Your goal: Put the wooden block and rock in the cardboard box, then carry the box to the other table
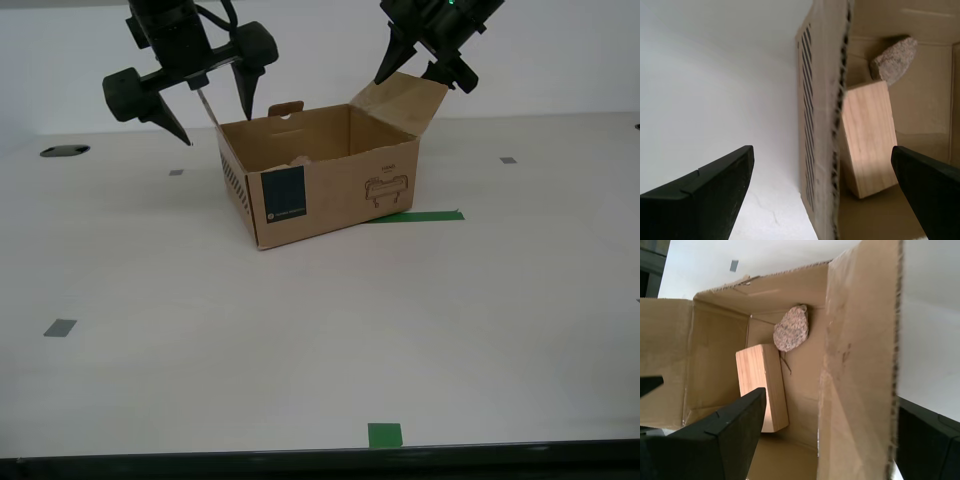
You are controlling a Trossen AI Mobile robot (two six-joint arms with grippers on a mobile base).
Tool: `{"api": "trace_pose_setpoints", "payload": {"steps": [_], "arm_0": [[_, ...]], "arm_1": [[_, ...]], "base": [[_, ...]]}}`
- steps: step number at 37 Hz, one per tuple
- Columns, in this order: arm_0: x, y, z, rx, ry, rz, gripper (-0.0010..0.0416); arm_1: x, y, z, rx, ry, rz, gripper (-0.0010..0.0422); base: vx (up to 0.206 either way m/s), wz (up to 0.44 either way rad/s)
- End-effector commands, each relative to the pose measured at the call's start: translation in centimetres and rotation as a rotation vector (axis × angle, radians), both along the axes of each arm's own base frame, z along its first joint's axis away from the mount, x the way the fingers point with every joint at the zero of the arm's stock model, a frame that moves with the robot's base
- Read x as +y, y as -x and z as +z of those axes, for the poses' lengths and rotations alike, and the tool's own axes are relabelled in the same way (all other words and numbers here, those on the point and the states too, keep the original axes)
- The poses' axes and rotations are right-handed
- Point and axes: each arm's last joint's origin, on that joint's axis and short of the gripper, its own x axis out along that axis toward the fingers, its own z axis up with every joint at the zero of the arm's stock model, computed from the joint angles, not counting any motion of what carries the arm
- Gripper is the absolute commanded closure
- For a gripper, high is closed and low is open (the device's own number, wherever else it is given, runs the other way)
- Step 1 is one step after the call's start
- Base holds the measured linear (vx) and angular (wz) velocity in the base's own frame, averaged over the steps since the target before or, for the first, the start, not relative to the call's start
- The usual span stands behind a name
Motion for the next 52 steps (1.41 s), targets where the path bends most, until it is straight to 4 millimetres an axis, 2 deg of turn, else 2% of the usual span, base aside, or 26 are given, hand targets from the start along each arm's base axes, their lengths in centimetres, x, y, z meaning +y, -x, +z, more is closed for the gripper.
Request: {"api": "trace_pose_setpoints", "payload": {"steps": [1, 8, 16, 20, 30, 52], "arm_0": [[0.3, 0.2, -0.1, 0.015, -0.002, 0.008, 0.0092], [0.5, 0.6, -0.3, 0.049, 0.006, 0.014, 0.0096], [0.5, 0.9, -0.8, 0.078, 0.015, 0.024, 0.0114], [0.5, 1.2, -0.9, 0.111, 0.027, 0.023, 0.0118], [0.5, 1.0, -0.9, 0.059, 0.095, 0.019, 0.0132], [0.6, 0.6, -0.8, 0.014, 0.085, 0.017, 0.0232]], "arm_1": [[0.2, -0.3, 0.0, -0.013, -0.005, -0.003, 0.0037], [0.1, -0.8, -0.8, -0.003, 0.000, -0.019, 0.0037], [-0.5, -1.4, -3.6, 0.097, 0.047, -0.069, 0.0037], [-0.5, -1.5, -3.5, 0.085, 0.046, -0.075, 0.0037], [-0.6, -1.8, -1.6, 0.020, 0.055, -0.110, 0.0037], [-0.9, -2.5, -1.0, -0.048, 0.067, -0.140, 0.0037]], "base": [[0.000, 0.000], [0.000, 0.000], [0.000, 0.000], [0.000, 0.000], [0.000, 0.000], [0.000, 0.000]]}}
